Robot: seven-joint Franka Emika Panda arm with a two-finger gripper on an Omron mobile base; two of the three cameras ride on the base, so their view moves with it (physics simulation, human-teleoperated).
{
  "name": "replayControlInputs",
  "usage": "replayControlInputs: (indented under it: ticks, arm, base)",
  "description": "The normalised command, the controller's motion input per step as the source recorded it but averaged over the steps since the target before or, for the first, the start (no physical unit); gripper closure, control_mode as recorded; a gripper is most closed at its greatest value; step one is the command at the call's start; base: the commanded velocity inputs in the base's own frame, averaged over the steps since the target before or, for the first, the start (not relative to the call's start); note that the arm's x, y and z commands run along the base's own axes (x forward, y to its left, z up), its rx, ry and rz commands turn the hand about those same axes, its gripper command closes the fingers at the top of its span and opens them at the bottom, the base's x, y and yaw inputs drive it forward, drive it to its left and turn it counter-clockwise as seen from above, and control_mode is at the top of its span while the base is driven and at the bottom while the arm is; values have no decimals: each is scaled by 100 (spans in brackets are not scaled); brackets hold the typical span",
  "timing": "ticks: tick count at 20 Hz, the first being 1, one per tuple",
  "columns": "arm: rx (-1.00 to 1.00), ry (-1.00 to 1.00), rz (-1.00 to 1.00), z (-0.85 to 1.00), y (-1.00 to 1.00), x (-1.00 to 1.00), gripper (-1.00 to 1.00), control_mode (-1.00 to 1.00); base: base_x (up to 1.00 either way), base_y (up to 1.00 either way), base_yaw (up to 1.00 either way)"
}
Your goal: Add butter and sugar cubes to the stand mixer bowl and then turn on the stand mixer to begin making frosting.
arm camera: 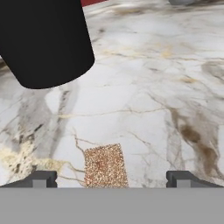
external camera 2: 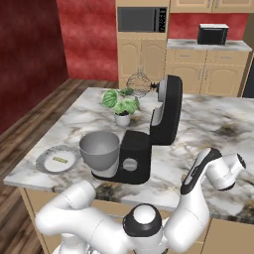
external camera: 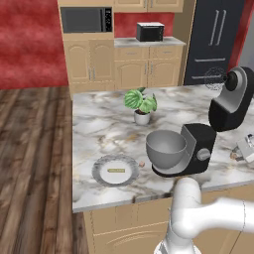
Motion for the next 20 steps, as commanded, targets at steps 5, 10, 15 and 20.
replayControlInputs:
  ticks: [5, 10, 15, 20]
  arm:
    - [0, 0, 0, -3, 8, 0, -100, -100]
    - [0, 0, 0, -6, 17, 0, -100, -100]
    - [0, 0, 0, -15, 9, 0, 100, -100]
    - [0, 0, 0, -28, 6, 0, 100, -100]
  base:
    - [0, 0, 0]
    - [0, 0, 0]
    - [0, 0, 0]
    - [0, 0, 0]
